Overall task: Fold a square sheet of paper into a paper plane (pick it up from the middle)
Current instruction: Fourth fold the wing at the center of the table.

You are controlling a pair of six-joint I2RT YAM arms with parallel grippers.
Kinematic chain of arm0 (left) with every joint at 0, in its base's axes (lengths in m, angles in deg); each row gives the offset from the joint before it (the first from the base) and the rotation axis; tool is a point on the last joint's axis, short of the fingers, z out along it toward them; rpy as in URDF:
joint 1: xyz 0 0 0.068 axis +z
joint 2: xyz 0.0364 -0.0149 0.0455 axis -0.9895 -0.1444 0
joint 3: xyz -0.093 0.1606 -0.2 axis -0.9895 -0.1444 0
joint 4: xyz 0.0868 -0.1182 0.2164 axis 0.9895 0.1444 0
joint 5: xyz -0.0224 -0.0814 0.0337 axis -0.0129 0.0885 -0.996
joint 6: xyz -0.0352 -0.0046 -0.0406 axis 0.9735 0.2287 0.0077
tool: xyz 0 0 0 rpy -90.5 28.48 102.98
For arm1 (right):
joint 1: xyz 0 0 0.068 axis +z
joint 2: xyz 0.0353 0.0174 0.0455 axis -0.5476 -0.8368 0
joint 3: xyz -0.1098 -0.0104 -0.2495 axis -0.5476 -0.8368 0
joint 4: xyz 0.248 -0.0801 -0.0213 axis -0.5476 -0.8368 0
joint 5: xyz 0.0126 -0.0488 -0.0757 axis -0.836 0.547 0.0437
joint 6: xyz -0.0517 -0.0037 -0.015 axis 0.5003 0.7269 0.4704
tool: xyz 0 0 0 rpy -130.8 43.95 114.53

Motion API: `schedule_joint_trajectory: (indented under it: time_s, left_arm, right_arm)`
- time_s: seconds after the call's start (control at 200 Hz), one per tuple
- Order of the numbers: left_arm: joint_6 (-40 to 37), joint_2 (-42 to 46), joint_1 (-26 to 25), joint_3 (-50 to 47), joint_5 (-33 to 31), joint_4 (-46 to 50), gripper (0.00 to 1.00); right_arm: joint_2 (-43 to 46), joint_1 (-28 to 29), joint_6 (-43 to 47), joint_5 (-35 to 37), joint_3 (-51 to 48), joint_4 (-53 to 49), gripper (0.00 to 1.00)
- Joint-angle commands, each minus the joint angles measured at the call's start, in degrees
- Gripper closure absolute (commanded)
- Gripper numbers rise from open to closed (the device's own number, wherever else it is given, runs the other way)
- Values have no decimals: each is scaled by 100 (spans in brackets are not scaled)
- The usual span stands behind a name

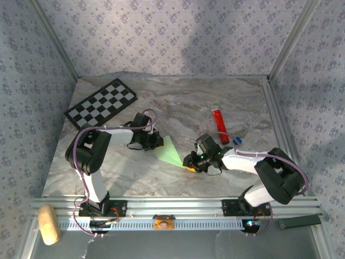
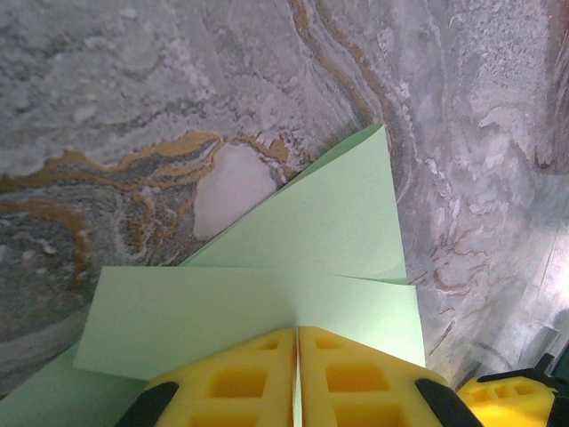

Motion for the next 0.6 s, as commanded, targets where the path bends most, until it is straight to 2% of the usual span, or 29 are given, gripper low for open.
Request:
schedule_joint_trajectory:
  time_s: [0.0, 0.495, 0.595]
  left_arm:
    - [19, -98, 41, 107, -54, 307, 90]
    - [99, -80, 63, -5, -50, 188, 90]
    - [111, -89, 63, -7, -30, 177, 90]
  right_arm:
    - [-64, -23, -132, -82, -17, 69, 69]
    - [-65, -28, -114, -24, -43, 5, 68]
    - [-38, -12, -76, -134, -51, 168, 72]
